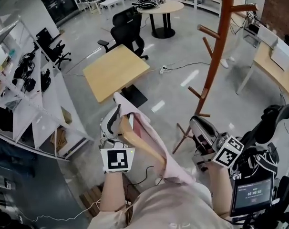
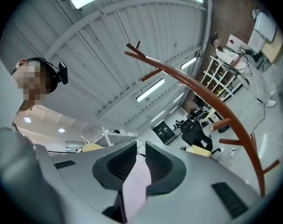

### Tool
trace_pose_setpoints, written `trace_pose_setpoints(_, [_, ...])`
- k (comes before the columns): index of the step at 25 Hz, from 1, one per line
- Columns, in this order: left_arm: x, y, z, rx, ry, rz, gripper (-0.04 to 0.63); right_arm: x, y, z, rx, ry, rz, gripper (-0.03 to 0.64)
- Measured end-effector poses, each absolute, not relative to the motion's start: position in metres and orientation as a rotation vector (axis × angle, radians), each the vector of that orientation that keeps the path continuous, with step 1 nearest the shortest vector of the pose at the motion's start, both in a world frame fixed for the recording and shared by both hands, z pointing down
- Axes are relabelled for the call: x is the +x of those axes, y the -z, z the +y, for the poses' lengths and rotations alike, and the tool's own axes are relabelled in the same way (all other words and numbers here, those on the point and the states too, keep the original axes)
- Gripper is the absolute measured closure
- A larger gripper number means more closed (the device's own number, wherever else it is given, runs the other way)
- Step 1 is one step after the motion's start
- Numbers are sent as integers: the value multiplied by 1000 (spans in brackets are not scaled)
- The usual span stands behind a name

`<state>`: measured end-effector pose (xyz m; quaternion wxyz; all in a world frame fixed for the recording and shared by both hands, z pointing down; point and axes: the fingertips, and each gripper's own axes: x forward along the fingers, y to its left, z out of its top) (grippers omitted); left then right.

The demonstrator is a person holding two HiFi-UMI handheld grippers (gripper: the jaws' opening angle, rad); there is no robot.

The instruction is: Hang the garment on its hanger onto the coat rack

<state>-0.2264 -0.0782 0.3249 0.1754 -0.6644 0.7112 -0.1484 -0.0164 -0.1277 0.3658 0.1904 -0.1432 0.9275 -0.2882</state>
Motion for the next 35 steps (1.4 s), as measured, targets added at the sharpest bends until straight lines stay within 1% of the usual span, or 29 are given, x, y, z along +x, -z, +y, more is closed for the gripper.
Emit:
trace_pose_setpoints(19, [-163,-291,-212,-2089,374,1785,463,23,-345,-189,-532,726,2556,552])
trace_pose_setpoints(35, [-117,-271,-305,-2106,441,1646,463,58,-330,-248,-595,693,2501,552])
